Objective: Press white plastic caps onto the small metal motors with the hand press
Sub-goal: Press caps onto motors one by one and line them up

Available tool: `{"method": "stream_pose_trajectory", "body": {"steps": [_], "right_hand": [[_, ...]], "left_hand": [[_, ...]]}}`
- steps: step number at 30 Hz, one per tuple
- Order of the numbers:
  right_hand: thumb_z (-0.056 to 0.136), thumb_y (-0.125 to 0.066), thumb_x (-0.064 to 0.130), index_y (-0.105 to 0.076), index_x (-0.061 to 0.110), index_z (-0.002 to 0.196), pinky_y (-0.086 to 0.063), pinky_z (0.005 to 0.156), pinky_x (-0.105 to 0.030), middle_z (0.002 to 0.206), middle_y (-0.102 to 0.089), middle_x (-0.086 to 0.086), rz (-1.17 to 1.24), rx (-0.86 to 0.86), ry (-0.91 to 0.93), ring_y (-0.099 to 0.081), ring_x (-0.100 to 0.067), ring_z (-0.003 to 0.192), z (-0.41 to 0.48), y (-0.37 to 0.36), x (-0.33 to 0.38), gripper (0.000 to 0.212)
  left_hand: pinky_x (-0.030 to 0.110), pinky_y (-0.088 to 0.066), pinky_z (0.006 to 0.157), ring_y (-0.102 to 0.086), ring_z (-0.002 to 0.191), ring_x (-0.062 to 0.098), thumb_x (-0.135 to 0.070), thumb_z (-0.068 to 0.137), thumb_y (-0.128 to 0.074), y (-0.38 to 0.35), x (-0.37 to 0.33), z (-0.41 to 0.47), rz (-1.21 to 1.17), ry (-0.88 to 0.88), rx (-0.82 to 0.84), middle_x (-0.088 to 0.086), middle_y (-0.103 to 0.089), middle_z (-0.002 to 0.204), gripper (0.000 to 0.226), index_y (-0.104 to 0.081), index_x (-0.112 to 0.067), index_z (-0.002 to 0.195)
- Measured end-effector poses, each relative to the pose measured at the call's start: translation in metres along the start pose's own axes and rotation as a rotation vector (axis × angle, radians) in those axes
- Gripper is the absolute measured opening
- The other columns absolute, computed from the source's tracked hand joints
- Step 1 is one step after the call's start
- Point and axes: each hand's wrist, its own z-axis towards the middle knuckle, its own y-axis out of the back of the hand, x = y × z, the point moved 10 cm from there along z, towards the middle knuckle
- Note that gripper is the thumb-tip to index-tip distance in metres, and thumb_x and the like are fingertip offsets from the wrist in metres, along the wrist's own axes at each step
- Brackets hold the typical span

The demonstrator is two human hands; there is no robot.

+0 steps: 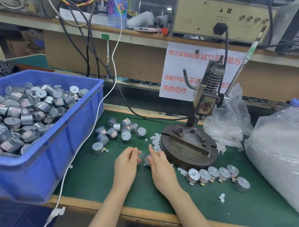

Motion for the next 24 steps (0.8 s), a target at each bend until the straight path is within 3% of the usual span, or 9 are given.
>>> {"method": "stream_pose_trajectory", "body": {"steps": [6,12,18,22,24], "right_hand": [[0.101,-0.028,0.028,-0.010,0.025,0.150,-0.035,0.064,-0.029,0.124,-0.038,-0.001,-0.094,0.013,0.025,-0.053,-0.023,0.096,-0.001,-0.002,0.004,0.051],[0.101,-0.030,0.031,-0.017,0.021,0.149,-0.044,0.081,-0.033,0.121,-0.038,-0.005,-0.090,0.061,0.107,-0.054,-0.026,0.094,0.004,-0.004,0.012,0.050],[0.102,-0.028,0.032,-0.015,0.018,0.149,-0.044,0.073,-0.032,0.117,-0.037,-0.007,-0.223,0.047,0.108,-0.052,-0.024,0.082,0.007,-0.008,0.013,0.051],[0.102,-0.027,0.033,-0.015,0.019,0.149,-0.036,0.062,-0.032,0.119,-0.037,-0.008,-0.248,0.053,0.133,-0.045,-0.023,0.075,0.007,-0.010,0.017,0.051],[0.102,-0.026,0.033,-0.014,0.021,0.149,-0.034,0.060,-0.032,0.121,-0.036,-0.007,-0.269,0.066,0.141,-0.049,-0.027,0.079,0.007,-0.010,0.018,0.051]], "left_hand": [[0.024,-0.041,0.063,-0.051,0.056,0.004,-0.016,0.095,-0.047,0.001,0.000,0.000,0.001,0.001,-0.004,-0.005,-0.056,0.056,0.028,-0.060,-0.020,0.071],[0.030,-0.043,0.068,-0.056,0.069,0.022,-0.009,0.092,-0.048,-0.003,0.004,0.001,0.027,0.018,0.006,-0.003,-0.060,0.065,0.023,-0.061,-0.011,0.073],[0.003,-0.034,0.066,-0.052,0.078,0.000,-0.005,0.089,-0.049,0.005,-0.001,0.004,0.101,-0.028,-0.056,-0.001,-0.059,0.084,0.027,-0.061,-0.019,0.069],[0.002,-0.033,0.066,-0.050,0.076,-0.001,-0.005,0.089,-0.049,0.004,-0.002,0.004,0.144,-0.055,-0.038,0.004,-0.057,0.085,0.021,-0.064,-0.008,0.075],[0.002,-0.034,0.068,-0.050,0.074,-0.002,-0.004,0.089,-0.050,0.002,-0.006,0.003,0.161,-0.089,-0.040,0.004,-0.054,0.087,0.019,-0.063,-0.010,0.076]]}}
